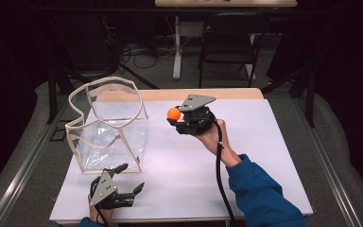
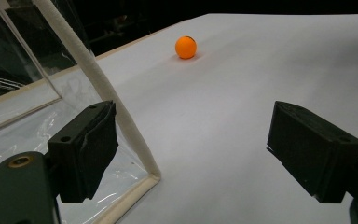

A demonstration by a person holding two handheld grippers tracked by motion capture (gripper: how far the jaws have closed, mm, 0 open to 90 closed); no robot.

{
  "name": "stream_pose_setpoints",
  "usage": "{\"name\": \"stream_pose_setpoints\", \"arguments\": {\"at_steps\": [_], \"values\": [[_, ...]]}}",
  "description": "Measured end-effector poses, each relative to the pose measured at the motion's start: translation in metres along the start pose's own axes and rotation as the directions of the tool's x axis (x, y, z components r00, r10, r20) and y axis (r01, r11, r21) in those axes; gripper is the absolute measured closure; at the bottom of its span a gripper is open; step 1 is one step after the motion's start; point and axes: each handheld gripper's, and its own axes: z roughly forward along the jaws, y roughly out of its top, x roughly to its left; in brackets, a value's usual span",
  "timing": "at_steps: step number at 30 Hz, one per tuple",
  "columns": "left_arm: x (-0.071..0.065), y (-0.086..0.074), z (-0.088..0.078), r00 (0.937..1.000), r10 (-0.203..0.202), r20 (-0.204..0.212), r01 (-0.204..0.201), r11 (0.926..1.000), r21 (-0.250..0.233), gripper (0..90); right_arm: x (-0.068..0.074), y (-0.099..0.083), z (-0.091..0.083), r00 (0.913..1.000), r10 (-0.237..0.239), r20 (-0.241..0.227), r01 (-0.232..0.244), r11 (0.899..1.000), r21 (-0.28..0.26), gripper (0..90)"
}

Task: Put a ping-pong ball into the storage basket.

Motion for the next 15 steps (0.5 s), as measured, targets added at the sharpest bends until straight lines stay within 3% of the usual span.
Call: {"name": "stream_pose_setpoints", "arguments": {"at_steps": [15], "values": [[0.000, 0.000, -0.001, 1.0000, 0.000, 0.003, 0.000, 1.0000, 0.001, 15.9, -0.004, 0.014, 0.001, 0.9999, -0.015, 0.003, 0.015, 1.000, 0.006, 51.0]]}}
